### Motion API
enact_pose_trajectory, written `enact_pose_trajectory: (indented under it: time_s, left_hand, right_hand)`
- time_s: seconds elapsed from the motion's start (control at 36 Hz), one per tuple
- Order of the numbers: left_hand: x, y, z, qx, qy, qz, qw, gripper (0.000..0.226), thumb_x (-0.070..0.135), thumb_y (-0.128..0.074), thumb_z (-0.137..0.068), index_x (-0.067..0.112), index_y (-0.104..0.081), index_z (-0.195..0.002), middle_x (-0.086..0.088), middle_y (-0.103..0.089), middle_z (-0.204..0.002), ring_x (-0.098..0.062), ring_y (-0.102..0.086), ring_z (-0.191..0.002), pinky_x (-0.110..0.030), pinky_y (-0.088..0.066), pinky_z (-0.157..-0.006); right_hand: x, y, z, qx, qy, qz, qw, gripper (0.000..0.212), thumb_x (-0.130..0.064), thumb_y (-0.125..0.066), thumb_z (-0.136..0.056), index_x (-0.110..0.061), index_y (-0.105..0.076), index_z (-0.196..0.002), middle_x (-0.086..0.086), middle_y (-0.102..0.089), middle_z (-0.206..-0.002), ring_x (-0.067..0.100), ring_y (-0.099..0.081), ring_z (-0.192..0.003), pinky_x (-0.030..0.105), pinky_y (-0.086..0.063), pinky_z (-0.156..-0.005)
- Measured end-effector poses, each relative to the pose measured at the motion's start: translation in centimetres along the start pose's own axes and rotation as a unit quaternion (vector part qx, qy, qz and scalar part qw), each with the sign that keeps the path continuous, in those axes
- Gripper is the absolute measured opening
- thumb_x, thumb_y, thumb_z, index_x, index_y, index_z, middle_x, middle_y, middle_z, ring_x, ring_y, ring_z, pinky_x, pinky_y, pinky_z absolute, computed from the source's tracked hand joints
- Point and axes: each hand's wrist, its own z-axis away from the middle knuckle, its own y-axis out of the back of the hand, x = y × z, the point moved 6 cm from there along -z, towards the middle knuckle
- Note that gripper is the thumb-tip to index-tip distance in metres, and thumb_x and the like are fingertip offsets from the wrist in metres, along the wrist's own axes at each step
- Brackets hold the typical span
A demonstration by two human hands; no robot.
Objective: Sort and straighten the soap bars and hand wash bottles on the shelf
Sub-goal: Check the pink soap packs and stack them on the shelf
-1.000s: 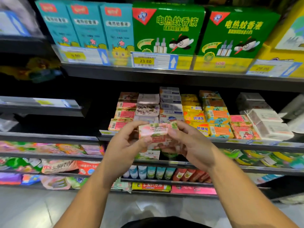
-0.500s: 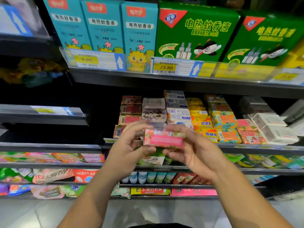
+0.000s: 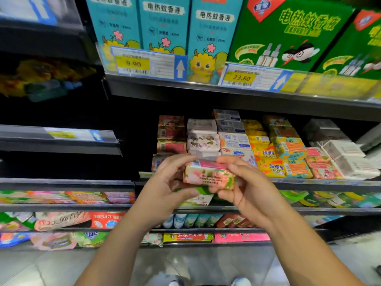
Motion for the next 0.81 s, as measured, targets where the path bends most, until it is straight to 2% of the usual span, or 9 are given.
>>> enact_pose_trajectory:
  time_s: [0.06, 0.11, 0.25, 0.36, 0.44, 0.53, 0.58, 0.67, 0.81]
  left_hand:
    - [0.1, 0.9, -0.3, 0.049, -0.031, -0.041, 0.997, 0.056, 0.001, -0.078, -0.079, 0.030, -0.060, -0.123, -0.001, -0.050, -0.134, -0.002, -0.055, -0.121, -0.013, -0.048, -0.092]
    - [0.0, 1.2, -0.3, 0.074, -0.029, -0.013, 0.997, 0.048, 0.008, -0.078, -0.080, 0.026, -0.060, -0.121, 0.000, -0.059, -0.126, -0.005, -0.059, -0.116, -0.015, -0.048, -0.089]
    - [0.8, 0.9, 0.3, 0.124, -0.007, 0.129, 0.984, 0.041, 0.014, -0.069, -0.077, 0.018, -0.062, -0.117, 0.005, -0.074, -0.107, -0.011, -0.070, -0.100, -0.021, -0.055, -0.079]
    - [2.0, 1.1, 1.0, 0.166, -0.032, 0.100, 0.980, 0.054, 0.007, -0.088, -0.066, 0.015, -0.065, -0.114, -0.002, -0.072, -0.104, -0.019, -0.070, -0.098, -0.029, -0.058, -0.076]
    - [2.8, 0.0, 1.0, 0.141, -0.024, 0.064, 0.988, 0.066, -0.003, -0.092, -0.057, 0.024, -0.065, -0.111, 0.006, -0.070, -0.105, -0.014, -0.070, -0.097, -0.028, -0.059, -0.075]
    - [3.1, -0.7, 1.2, 0.105, -0.015, 0.006, 0.994, 0.068, 0.008, -0.096, -0.057, 0.040, -0.067, -0.109, 0.013, -0.067, -0.109, -0.014, -0.068, -0.101, -0.039, -0.060, -0.080]
    - [3.2, 0.2, 1.6, 0.124, -0.033, -0.040, 0.991, 0.065, 0.025, -0.096, -0.054, 0.044, -0.066, -0.109, 0.014, -0.067, -0.111, -0.012, -0.066, -0.105, -0.034, -0.058, -0.084]
    - [3.4, 2.2, 2.1, 0.170, -0.054, -0.075, 0.981, 0.058, 0.044, -0.089, -0.057, 0.043, -0.065, -0.110, 0.016, -0.067, -0.108, -0.009, -0.064, -0.106, -0.028, -0.056, -0.084]
    - [1.8, 2.2, 1.7, 0.166, 0.009, -0.081, 0.983, 0.060, 0.035, -0.091, -0.062, 0.043, -0.061, -0.114, 0.022, -0.066, -0.106, -0.004, -0.064, -0.102, -0.035, -0.058, -0.083]
  right_hand:
    - [0.5, -0.2, 0.1, -0.060, -0.021, -0.026, 0.998, 0.067, -0.016, -0.093, -0.065, -0.006, -0.065, -0.125, 0.027, -0.066, -0.118, 0.035, -0.073, -0.086, 0.030, -0.062, -0.068]
    - [0.6, -0.2, 0.0, -0.076, -0.007, 0.037, 0.996, 0.080, -0.010, -0.096, -0.056, -0.015, -0.065, -0.129, 0.018, -0.068, -0.118, 0.032, -0.073, -0.089, 0.032, -0.061, -0.074]
    - [-0.4, -0.5, -0.3, 0.009, 0.067, 0.286, 0.956, 0.042, -0.005, -0.085, -0.074, -0.026, -0.072, -0.108, 0.000, -0.076, -0.107, 0.015, -0.072, -0.097, 0.027, -0.056, -0.079]
    - [0.6, -0.8, -0.2, 0.049, 0.054, 0.362, 0.929, 0.050, 0.005, -0.084, -0.070, -0.015, -0.064, -0.111, 0.001, -0.076, -0.098, 0.013, -0.072, -0.090, 0.023, -0.055, -0.073]
    - [2.3, -2.7, 0.0, -0.002, 0.037, 0.375, 0.926, 0.021, -0.009, -0.074, -0.087, -0.021, -0.074, -0.104, 0.001, -0.075, -0.097, 0.014, -0.072, -0.087, 0.025, -0.059, -0.069]
    - [3.7, -4.1, -0.4, -0.071, 0.002, 0.301, 0.951, 0.040, -0.019, -0.047, -0.100, -0.016, -0.082, -0.082, 0.013, -0.073, -0.094, 0.024, -0.072, -0.079, 0.038, -0.059, -0.066]
    - [3.4, -3.7, -0.2, -0.072, -0.021, 0.249, 0.965, 0.023, 0.001, -0.061, -0.091, -0.014, -0.079, -0.089, 0.013, -0.073, -0.099, 0.020, -0.073, -0.080, 0.033, -0.060, -0.064]
    - [1.3, -1.4, -0.5, -0.003, 0.055, 0.306, 0.951, 0.061, 0.004, -0.090, -0.061, -0.022, -0.063, -0.109, 0.008, -0.074, -0.107, 0.017, -0.074, -0.094, 0.029, -0.058, -0.076]
    - [-1.9, -0.8, -0.1, 0.022, 0.148, 0.254, 0.956, 0.065, -0.005, -0.085, -0.057, -0.017, -0.059, -0.115, 0.005, -0.077, -0.100, 0.021, -0.074, -0.092, 0.031, -0.059, -0.074]
